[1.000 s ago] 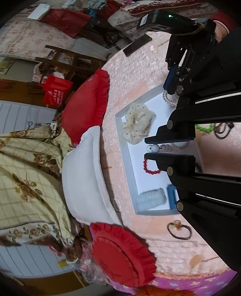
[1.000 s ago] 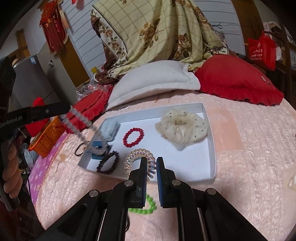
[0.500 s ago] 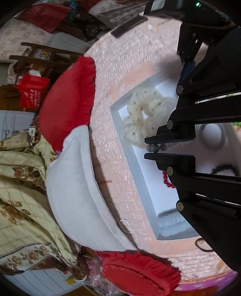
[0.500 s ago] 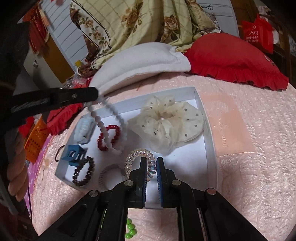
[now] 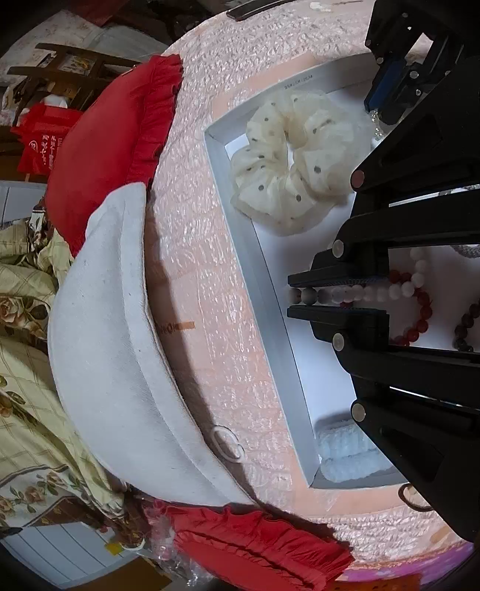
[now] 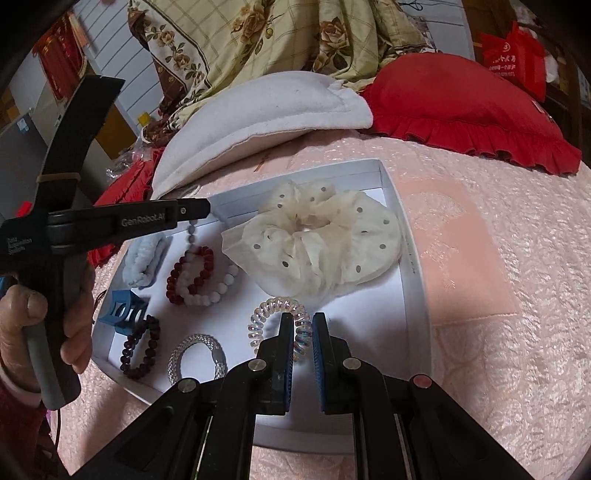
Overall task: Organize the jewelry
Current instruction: 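Carry the pearl bracelet and gold coil tie into the white box and open both grippers, then move both grippers out of the box toward the black cord loop and green bead bracelet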
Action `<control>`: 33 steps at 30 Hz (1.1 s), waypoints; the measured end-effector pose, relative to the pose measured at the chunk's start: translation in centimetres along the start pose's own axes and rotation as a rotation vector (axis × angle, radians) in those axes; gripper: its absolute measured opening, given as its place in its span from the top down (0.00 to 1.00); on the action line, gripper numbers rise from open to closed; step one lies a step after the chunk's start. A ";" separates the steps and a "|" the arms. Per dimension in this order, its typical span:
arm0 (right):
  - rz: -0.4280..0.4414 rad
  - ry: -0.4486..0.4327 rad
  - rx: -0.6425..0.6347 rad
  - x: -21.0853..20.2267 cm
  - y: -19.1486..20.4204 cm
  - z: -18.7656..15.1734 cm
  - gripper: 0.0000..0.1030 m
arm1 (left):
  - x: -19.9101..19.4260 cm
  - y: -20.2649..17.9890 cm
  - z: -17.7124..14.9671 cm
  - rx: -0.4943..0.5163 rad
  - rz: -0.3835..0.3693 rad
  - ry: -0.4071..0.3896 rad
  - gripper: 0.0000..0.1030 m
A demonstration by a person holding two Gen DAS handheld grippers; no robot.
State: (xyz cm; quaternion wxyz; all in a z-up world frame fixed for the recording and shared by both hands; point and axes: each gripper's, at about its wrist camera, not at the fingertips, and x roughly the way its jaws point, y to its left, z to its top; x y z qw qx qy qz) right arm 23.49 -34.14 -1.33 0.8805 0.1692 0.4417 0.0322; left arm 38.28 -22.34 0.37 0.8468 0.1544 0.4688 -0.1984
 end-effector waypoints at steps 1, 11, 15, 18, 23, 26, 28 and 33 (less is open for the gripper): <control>0.000 0.000 0.002 0.1 0.0 0.1 0.91 | 0.1 0.1 -0.1 -0.009 -0.001 0.009 0.91; 0.039 -0.012 0.069 0.1 -0.9 -0.2 0.84 | -1.1 1.3 -0.9 -0.087 -0.135 0.023 0.63; 0.046 -0.034 0.071 -1.1 -0.5 -0.4 0.72 | -2.7 2.0 -1.1 -0.124 -0.159 0.013 0.63; 0.052 -0.042 0.075 -2.3 -0.4 -0.6 0.72 | -5.1 2.4 -2.1 -0.128 -0.143 -0.024 0.63; 0.057 -0.075 0.053 -5.8 0.1 -2.0 0.72 | -11.0 3.6 -6.3 -0.111 -0.090 -0.119 0.63; 0.084 -0.082 0.055 -7.8 0.4 -3.6 0.72 | -14.0 4.5 -9.5 -0.111 -0.051 -0.168 0.63; 0.094 -0.077 0.052 -8.6 0.7 -4.7 0.72 | -15.7 4.9 -11.9 -0.109 -0.028 -0.196 0.63; 0.100 -0.047 0.069 -9.3 1.1 -8.6 0.72 | -17.9 4.9 -17.9 -0.125 0.029 -0.227 0.63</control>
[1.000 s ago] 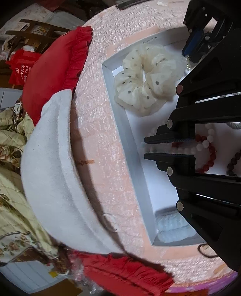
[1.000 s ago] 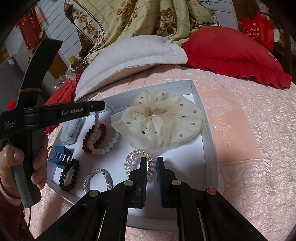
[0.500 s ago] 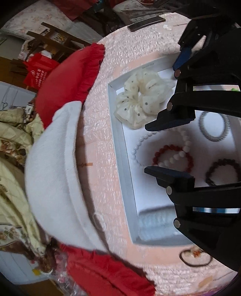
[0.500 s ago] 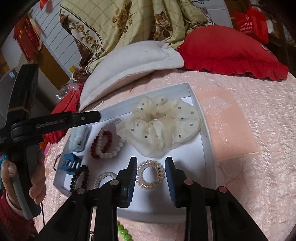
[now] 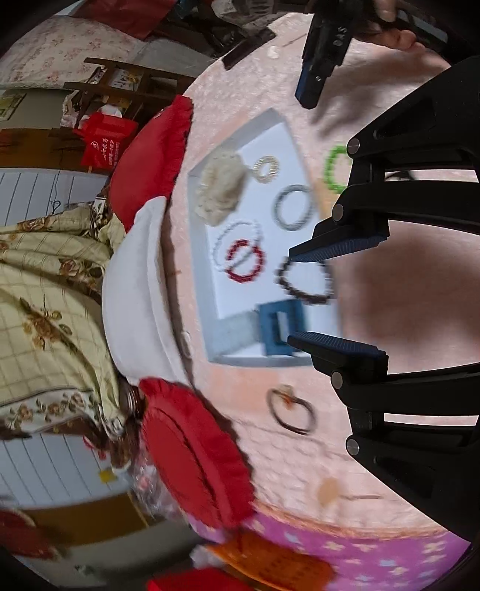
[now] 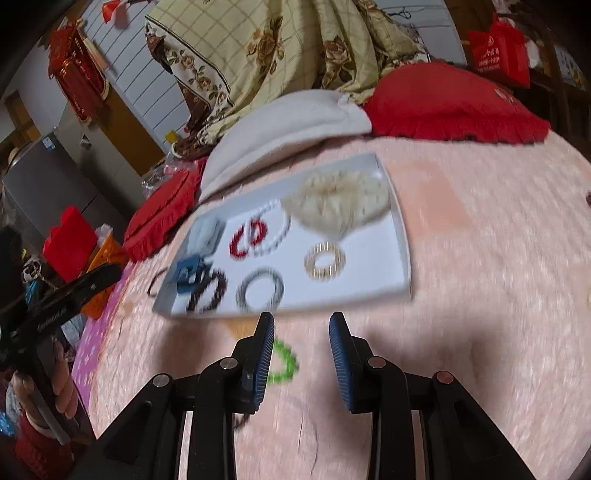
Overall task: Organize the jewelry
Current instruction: 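Move both grippers out of the box toward the black cord loop and green bead bracelet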
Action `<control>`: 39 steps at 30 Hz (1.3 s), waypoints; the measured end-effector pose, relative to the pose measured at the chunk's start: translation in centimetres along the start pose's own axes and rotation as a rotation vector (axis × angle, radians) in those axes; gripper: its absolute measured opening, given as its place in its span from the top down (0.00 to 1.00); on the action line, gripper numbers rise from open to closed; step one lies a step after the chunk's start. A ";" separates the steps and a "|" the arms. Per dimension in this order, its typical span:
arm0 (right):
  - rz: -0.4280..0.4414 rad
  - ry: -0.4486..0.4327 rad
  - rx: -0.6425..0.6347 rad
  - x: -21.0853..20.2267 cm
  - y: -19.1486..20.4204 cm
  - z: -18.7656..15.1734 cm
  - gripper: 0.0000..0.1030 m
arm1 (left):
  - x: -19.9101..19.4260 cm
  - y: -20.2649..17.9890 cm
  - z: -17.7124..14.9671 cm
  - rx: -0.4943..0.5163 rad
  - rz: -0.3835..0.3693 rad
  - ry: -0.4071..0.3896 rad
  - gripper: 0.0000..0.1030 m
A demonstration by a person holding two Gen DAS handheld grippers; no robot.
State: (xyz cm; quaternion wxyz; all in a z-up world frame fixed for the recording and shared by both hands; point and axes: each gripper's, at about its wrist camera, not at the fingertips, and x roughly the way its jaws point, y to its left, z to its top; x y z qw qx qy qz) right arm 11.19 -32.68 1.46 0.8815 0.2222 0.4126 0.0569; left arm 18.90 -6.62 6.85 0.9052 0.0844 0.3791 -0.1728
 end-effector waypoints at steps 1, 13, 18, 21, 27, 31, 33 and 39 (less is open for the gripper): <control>-0.002 0.006 0.014 0.0 -0.1 -0.9 0.72 | -0.6 0.0 -1.3 -0.014 0.017 -0.002 0.63; 0.013 0.008 0.070 -1.4 0.0 -5.2 0.72 | -2.6 -2.0 -9.2 -0.083 0.060 0.074 0.63; -0.026 0.003 0.068 -1.2 -0.5 -6.1 0.72 | -2.7 -2.4 -11.2 -0.097 0.060 0.100 0.63; -0.041 0.022 0.048 -0.4 -0.2 -6.6 0.72 | -1.9 -2.5 -11.6 -0.099 0.046 0.137 0.63; -0.064 0.025 -0.008 0.4 0.6 -6.3 0.72 | -1.1 -2.9 -11.8 -0.093 0.037 0.154 0.63; -0.080 0.032 -0.034 1.1 1.1 -5.8 0.72 | -0.5 -3.0 -11.9 -0.085 0.053 0.169 0.63; -0.092 0.036 -0.037 1.5 1.2 -5.7 0.72 | -0.2 -3.0 -11.9 -0.080 0.076 0.176 0.63; -0.123 0.041 -0.058 2.0 1.6 -5.5 0.72 | 0.4 -2.5 -12.1 -0.092 0.088 0.197 0.63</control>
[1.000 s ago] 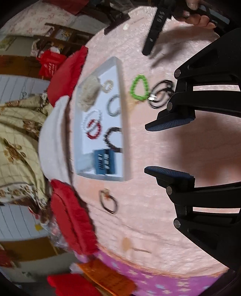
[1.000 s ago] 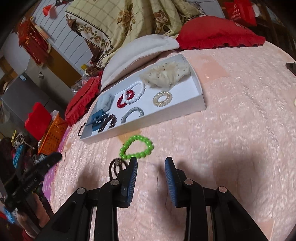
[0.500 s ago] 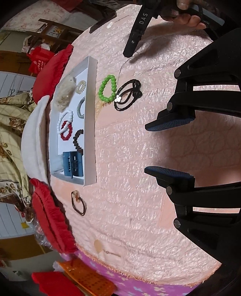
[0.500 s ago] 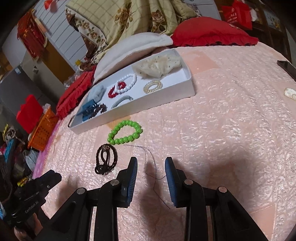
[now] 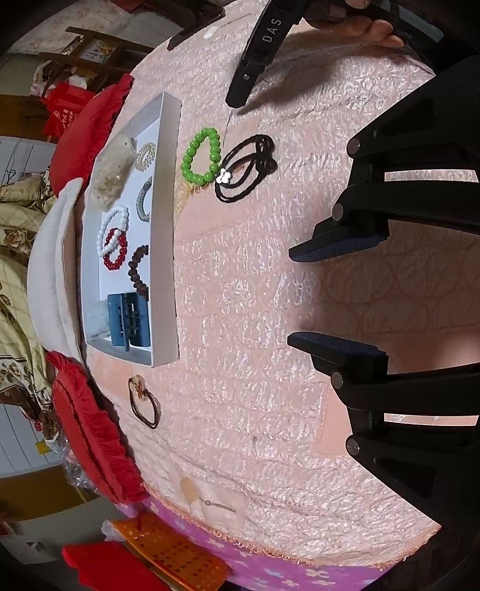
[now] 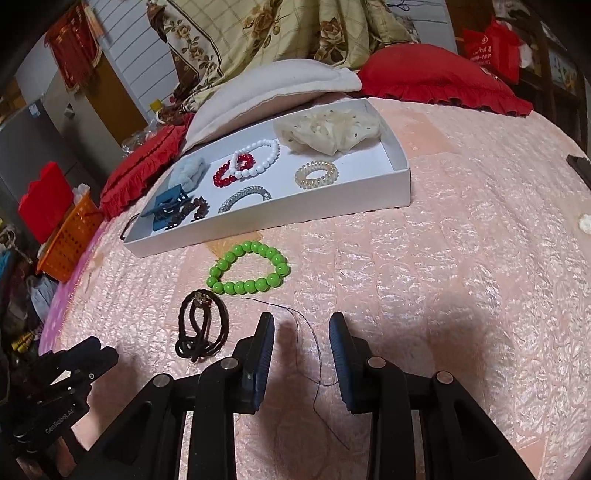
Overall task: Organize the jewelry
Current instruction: 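Move both grippers out of the box toward the black cord loop and green bead bracelet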
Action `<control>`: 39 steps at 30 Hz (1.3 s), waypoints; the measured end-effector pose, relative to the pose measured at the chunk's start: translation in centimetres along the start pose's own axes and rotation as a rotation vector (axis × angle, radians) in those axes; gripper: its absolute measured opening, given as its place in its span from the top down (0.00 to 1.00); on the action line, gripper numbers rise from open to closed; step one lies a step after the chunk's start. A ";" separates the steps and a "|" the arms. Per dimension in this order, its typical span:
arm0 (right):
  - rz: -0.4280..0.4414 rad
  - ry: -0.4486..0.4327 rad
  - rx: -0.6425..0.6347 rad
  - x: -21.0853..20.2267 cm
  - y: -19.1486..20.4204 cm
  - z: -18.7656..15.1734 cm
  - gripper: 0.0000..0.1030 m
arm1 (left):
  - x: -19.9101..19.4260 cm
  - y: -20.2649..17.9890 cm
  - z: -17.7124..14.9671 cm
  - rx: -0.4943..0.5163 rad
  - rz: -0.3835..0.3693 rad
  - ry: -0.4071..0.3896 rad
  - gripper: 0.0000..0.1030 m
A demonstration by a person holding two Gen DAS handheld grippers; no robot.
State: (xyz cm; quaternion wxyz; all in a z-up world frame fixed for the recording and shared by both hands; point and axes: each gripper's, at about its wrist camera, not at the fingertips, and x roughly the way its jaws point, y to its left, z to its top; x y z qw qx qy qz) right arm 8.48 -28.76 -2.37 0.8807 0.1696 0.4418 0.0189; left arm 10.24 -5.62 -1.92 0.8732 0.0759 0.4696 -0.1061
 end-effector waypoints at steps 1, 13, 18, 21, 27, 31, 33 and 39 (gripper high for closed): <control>-0.001 0.000 0.000 0.0 0.0 0.1 0.72 | 0.0 0.0 0.0 0.000 0.005 0.002 0.63; 0.001 0.028 -0.050 1.9 1.4 2.3 0.72 | 0.8 0.0 -0.2 0.019 0.028 0.027 0.63; -0.014 0.034 -0.096 3.2 2.3 3.6 0.72 | 1.1 0.0 -0.1 0.015 0.025 0.033 0.63; -0.032 0.043 -0.123 4.2 2.8 4.1 0.72 | 1.3 0.1 -0.2 0.015 0.026 0.038 0.63; -0.060 0.035 -0.158 5.0 3.7 4.5 0.72 | 1.5 0.4 -0.1 0.004 0.024 0.045 0.63; -0.077 0.030 -0.179 5.2 4.0 4.4 0.72 | 1.4 0.3 -0.2 0.006 0.026 0.042 0.63; -0.082 0.030 -0.191 5.2 4.0 4.3 0.72 | 1.4 0.3 -0.2 0.005 0.025 0.039 0.63; -0.113 0.032 -0.198 4.9 3.6 4.1 0.87 | 1.2 0.3 -0.2 0.002 0.028 0.036 0.63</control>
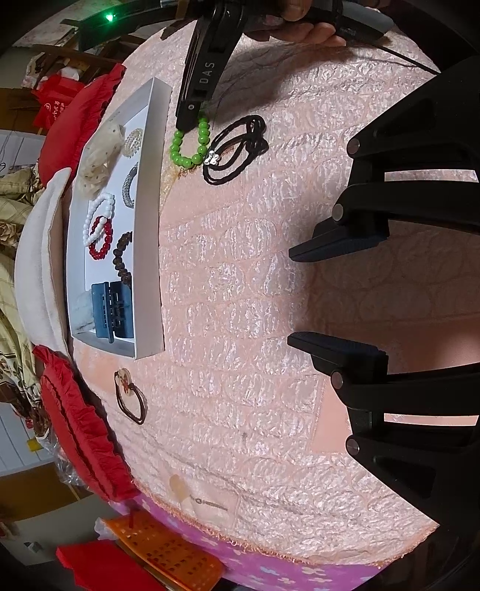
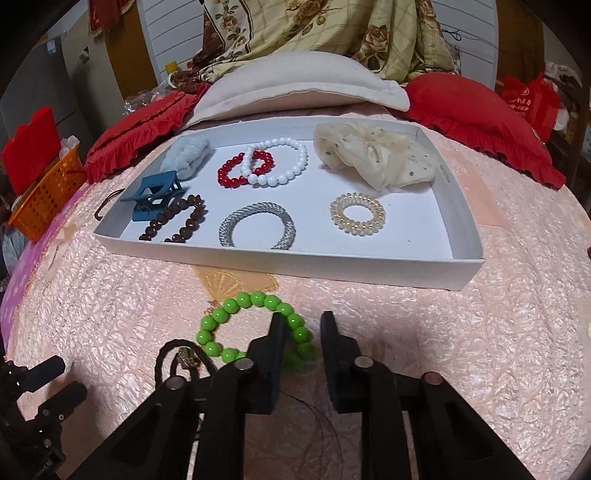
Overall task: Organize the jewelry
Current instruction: 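Move both grippers out of the box toward the black cord loop and green bead bracelet, then grasp the black cord loop with the left gripper while the right gripper grasps the green bead bracelet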
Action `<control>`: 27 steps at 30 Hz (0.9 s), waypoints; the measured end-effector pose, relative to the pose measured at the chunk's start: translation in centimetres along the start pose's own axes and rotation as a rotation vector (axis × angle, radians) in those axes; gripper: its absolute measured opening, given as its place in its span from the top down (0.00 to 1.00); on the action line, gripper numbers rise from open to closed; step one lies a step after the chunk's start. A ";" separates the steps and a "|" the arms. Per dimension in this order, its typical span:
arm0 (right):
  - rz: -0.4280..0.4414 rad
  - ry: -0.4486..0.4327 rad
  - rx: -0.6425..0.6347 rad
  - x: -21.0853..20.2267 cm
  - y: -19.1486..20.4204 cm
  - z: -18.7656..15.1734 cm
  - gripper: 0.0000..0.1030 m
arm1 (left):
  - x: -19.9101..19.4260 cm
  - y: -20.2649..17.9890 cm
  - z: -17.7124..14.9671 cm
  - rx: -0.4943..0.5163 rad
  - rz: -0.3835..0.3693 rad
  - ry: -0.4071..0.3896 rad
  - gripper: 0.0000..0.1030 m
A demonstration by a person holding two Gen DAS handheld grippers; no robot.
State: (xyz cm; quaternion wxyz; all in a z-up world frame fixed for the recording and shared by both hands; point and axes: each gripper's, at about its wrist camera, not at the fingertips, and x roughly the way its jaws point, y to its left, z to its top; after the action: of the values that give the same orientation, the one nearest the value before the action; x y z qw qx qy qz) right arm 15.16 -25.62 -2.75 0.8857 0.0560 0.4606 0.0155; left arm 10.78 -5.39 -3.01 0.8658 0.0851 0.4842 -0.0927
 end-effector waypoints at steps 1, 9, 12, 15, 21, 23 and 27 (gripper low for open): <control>0.000 0.001 0.003 0.0 -0.1 0.0 0.90 | -0.1 0.0 0.0 0.000 0.002 0.000 0.63; -0.030 -0.002 0.065 -1.3 -2.5 -1.2 0.91 | -0.6 -0.1 0.2 0.001 -0.005 -0.013 0.63; -0.040 -0.005 0.100 -2.1 -4.0 -2.1 0.91 | -0.6 -0.4 0.5 0.006 -0.045 -0.008 0.63; -0.041 -0.012 0.136 -3.0 -5.5 -3.0 0.91 | -0.5 -1.0 1.2 0.018 -0.094 -0.008 0.63; -0.021 -0.032 0.180 -4.1 -6.8 -4.3 0.91 | 0.1 -2.5 4.0 0.019 -0.238 -0.005 0.63; -0.021 -0.039 0.182 -4.2 -6.8 -4.4 0.91 | 0.8 -3.3 5.0 0.032 -0.253 0.003 0.63; -0.004 -0.050 0.204 -4.2 -7.0 -4.6 0.91 | 2.1 -4.2 6.2 0.055 -0.291 0.023 0.63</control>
State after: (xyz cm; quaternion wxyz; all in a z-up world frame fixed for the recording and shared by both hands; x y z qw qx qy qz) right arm 8.81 -32.55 -2.73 0.8866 0.1454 0.4377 -0.0349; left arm 15.91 -11.09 -1.82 0.8349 0.0390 0.4988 -0.2295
